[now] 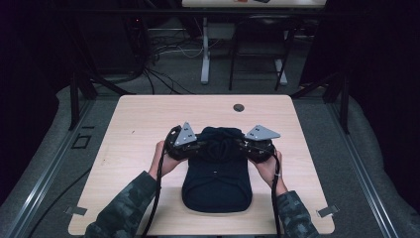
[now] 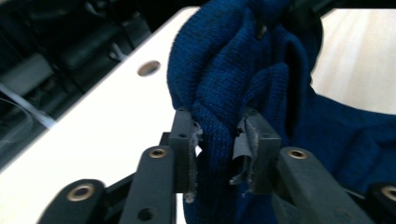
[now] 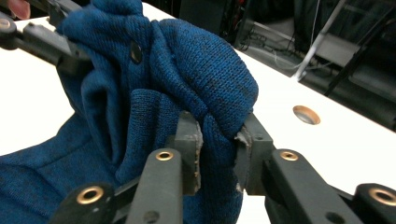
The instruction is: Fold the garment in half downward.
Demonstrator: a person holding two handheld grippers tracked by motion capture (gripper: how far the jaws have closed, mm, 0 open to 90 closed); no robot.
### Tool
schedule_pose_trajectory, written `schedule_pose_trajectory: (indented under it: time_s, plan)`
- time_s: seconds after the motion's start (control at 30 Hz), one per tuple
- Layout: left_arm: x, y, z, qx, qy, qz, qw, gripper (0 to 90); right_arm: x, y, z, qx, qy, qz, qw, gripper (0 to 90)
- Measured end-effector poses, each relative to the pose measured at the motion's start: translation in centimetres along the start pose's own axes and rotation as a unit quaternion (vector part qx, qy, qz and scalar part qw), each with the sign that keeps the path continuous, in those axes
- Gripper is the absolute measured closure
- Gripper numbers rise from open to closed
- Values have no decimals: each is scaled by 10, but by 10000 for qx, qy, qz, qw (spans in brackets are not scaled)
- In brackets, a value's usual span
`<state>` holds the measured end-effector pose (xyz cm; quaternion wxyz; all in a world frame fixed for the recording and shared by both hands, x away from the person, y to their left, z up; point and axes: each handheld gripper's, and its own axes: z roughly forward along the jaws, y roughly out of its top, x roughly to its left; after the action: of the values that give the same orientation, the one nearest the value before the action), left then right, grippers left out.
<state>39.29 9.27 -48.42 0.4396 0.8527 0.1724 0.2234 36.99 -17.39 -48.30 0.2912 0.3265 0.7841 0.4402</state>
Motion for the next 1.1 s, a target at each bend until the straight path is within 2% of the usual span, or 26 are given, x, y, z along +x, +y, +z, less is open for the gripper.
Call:
schedule_pose_trajectory:
  time_s: [0.03,0.07,0.13,0.2,0.23,0.27,0.3,0.33,0.4,0.47,0.5,0.53,0.57,0.63,0.73,0.8,0.97,1.1]
  plan:
    - [0,0,1,85,-58,-33,9999,547,1,0,0,-22,-6,-36,10000,747]
    - [-1,-1,3,183,-103,-102,9997,547,1,0,0,-22,-6,-36,10000,747]
    - [-4,-2,7,379,-140,-119,9991,444,6,-1,-1,-91,-17,-198,9998,751]
    - [-5,-4,9,441,-118,-96,9989,444,8,-1,-1,-115,-45,-240,9996,752]
    - [-4,-5,11,430,-92,-108,9990,499,10,-1,0,-159,-42,-294,9994,752]
    - [-4,-7,11,443,-106,-117,9989,499,11,-1,-1,-162,-47,-347,9993,752]
    - [-3,-8,12,499,-143,-94,9986,564,11,-1,-1,-194,-60,-384,9991,752]
    - [-3,-10,13,509,-135,-69,9986,627,12,-1,-2,-173,-22,-424,9989,752]
    - [-2,-11,14,501,-179,-46,9986,683,10,-3,-3,-99,32,-511,9986,748]
    - [-4,-11,14,426,-94,26,9990,694,9,-3,-3,-110,39,-503,9987,745]
    - [-4,-10,13,369,4,84,9993,704,7,-5,-4,-59,143,-463,9988,729]
    - [-4,-10,13,369,4,84,9993,707,7,-5,-4,-59,143,-463,9988,729]
    - [-5,-9,12,306,74,111,9994,709,4,-6,-5,-33,239,-341,9991,698]
    - [-6,-8,11,250,179,195,9993,709,2,-8,-6,41,307,-284,9991,696]
    - [-8,-6,10,246,164,274,9992,707,2,-10,-9,137,365,-272,9989,696]
    - [-11,-3,8,294,194,427,9985,705,1,-12,-11,156,426,-233,9987,693]
    - [-18,-2,5,369,277,646,9968,699,4,-17,-14,259,477,-316,9980,677]
    - [-19,-3,6,357,311,673,9966,695,6,-20,-14,395,449,-417,9973,660]
